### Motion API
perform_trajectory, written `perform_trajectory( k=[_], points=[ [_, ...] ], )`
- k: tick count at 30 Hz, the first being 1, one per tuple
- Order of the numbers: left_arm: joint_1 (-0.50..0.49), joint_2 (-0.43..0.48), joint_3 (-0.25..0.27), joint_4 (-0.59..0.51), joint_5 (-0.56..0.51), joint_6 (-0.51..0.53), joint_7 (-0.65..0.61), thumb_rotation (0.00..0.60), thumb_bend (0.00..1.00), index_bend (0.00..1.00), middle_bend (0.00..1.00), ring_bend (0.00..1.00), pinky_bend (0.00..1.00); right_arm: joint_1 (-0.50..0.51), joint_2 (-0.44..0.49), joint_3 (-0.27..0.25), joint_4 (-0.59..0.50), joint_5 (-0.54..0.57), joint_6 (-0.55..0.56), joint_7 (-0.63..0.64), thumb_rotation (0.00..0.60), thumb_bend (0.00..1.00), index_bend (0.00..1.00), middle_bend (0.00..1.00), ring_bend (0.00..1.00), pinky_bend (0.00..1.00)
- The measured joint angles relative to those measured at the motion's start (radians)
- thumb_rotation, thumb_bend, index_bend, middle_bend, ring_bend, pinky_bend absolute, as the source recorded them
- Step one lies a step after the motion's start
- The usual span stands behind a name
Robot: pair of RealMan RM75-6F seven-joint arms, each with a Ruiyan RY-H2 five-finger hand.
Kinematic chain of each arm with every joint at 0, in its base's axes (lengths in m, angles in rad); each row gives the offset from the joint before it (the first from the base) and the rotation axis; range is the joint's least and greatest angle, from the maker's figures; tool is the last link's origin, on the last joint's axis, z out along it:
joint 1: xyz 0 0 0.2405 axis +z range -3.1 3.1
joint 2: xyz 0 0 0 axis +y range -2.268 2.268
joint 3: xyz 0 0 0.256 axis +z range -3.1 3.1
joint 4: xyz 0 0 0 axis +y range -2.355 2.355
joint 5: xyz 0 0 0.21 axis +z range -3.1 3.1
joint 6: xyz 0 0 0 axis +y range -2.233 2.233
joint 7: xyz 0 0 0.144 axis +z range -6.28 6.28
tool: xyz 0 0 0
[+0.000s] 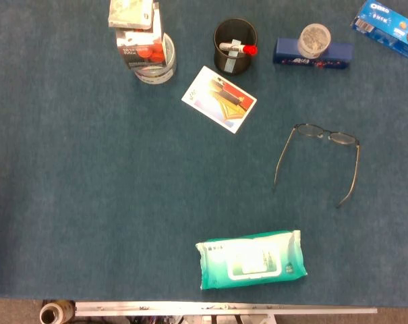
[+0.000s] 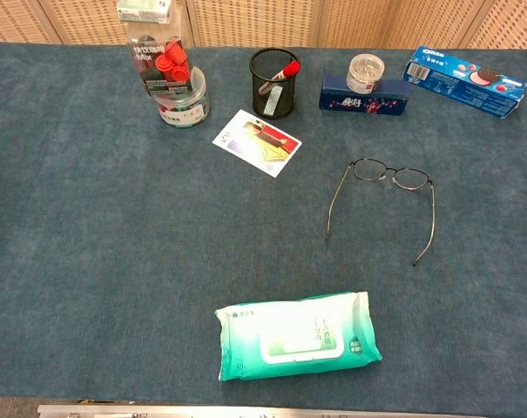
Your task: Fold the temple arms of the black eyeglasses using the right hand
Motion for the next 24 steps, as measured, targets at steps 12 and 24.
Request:
perform_trajectory(
  k=[12, 24],
  points=[
    [0.001, 0.005, 0.004, -0.001, -0.024, -0.021, 0.002, 0.600, 0.25, 0.53, 0.40, 0.33, 0.46, 0.009, 0.003, 0.000, -0.007, -0.017, -0.002, 0.008, 0.600, 0.58, 0.66, 0.52, 0.37, 0.38],
    [0.004, 0.019, 0.011, 0.007, -0.005, -0.013, -0.028, 0.600, 0.25, 0.53, 0.40, 0.33, 0.46, 0.005, -0.023, -0.024, 0.002, -0.127, 0.062, 0.023, 0.600, 0.54, 0.63, 0.49, 0.35, 0.39]
  ],
)
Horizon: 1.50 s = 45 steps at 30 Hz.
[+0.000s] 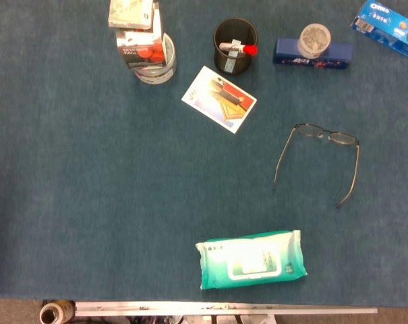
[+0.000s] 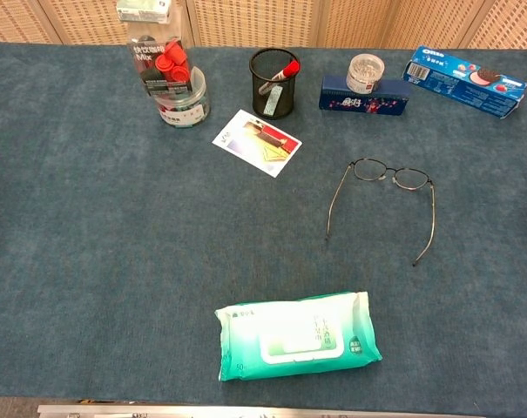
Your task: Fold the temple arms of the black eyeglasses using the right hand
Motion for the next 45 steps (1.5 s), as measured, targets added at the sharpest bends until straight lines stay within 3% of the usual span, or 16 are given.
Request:
perform_trajectory(
  k=[9, 17, 24, 45],
  points=[
    [0.013, 0.012, 0.004, -0.002, 0.022, 0.035, -0.032, 0.600, 0.25, 0.53, 0.40, 0.33, 0.46, 0.040, 0.005, -0.014, -0.091, -0.087, -0.021, -0.083, 0.600, 0.53, 0.55, 0.44, 0.30, 0.39],
    [0.017, 0.022, 0.004, -0.001, 0.024, 0.042, -0.054, 0.600, 0.25, 0.53, 0.40, 0.33, 0.47, 0.092, 0.009, -0.004, -0.179, -0.076, -0.118, -0.159, 0.600, 0.52, 0.51, 0.42, 0.28, 0.39],
    [0.023, 0.028, 0.002, -0.001, 0.027, 0.054, -0.069, 0.600, 0.25, 0.53, 0.40, 0.33, 0.47, 0.132, -0.008, 0.016, -0.220, 0.005, -0.203, -0.221, 0.600, 0.53, 0.45, 0.39, 0.27, 0.39],
    [0.026, 0.041, 0.007, -0.004, 0.035, 0.052, -0.090, 0.600, 0.25, 0.53, 0.40, 0.34, 0.47, 0.220, -0.127, 0.062, -0.231, 0.284, -0.382, -0.268, 0.600, 0.62, 0.38, 0.33, 0.22, 0.38]
  ],
)
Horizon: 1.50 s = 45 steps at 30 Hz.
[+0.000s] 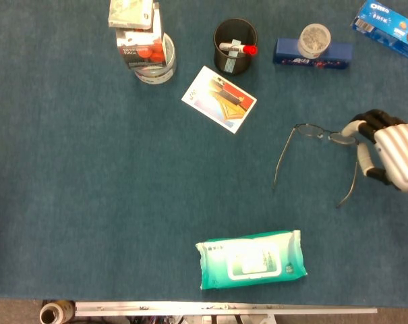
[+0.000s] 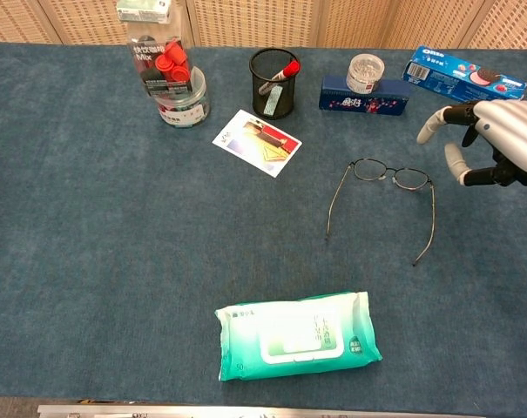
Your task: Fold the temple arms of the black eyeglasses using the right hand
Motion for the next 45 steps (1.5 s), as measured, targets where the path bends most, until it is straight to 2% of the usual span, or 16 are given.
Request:
perform_trajectory(
  k=[15, 33, 45],
  points=[
    [0.004, 0.007, 0.000, -0.003, -0.002, 0.002, -0.008, 0.600, 0.25, 0.53, 0.40, 0.34, 0.47, 0.067, -0.063, -0.005, 0.033, 0.107, -0.092, -0.059, 0.600, 0.62, 0.37, 0.32, 0.21, 0.37],
    [0.007, 0.010, -0.001, -0.005, -0.002, 0.004, -0.012, 0.600, 0.25, 0.53, 0.40, 0.34, 0.47, 0.094, -0.111, -0.039, 0.085, 0.150, -0.126, -0.067, 0.600, 0.61, 0.37, 0.32, 0.21, 0.37],
    [0.006, 0.010, -0.002, -0.006, -0.004, 0.001, -0.012, 0.600, 0.25, 0.53, 0.40, 0.34, 0.47, 0.114, -0.143, -0.044, 0.127, 0.174, -0.147, -0.053, 0.600, 0.61, 0.37, 0.32, 0.21, 0.37]
  ],
)
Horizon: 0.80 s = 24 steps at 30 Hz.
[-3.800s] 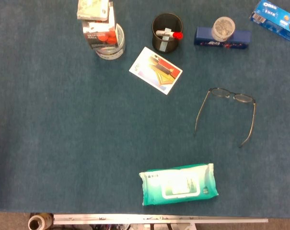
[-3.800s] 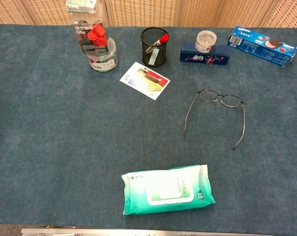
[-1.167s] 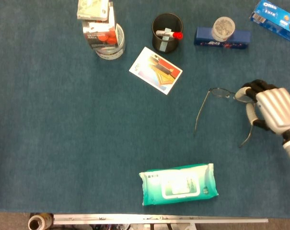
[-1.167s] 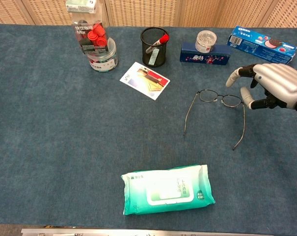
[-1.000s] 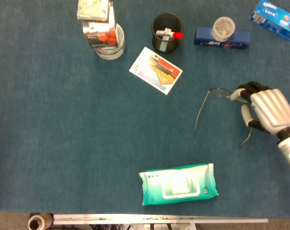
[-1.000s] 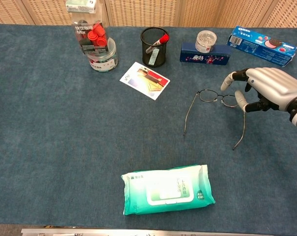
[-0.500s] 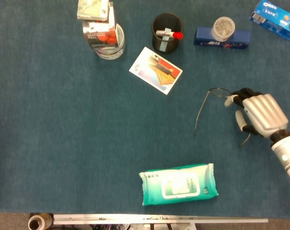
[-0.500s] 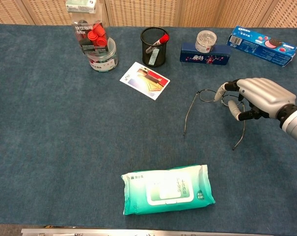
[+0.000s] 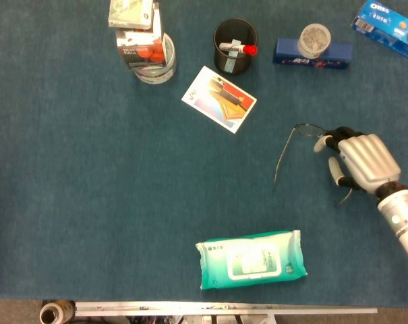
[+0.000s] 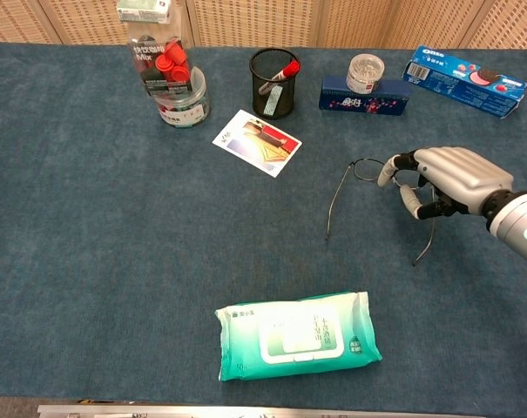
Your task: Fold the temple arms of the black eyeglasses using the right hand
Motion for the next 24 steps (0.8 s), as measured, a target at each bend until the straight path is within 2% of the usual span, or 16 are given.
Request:
perform_trajectory(
  k=[24],
  points=[
    [0.001, 0.001, -0.001, 0.001, -0.007, -0.006, -0.002, 0.600, 0.25, 0.53, 0.40, 0.34, 0.47, 0.028, -0.034, 0.014, 0.076, 0.057, -0.014, 0.008, 0.600, 0.62, 0.37, 0.32, 0.21, 0.36]
  ],
)
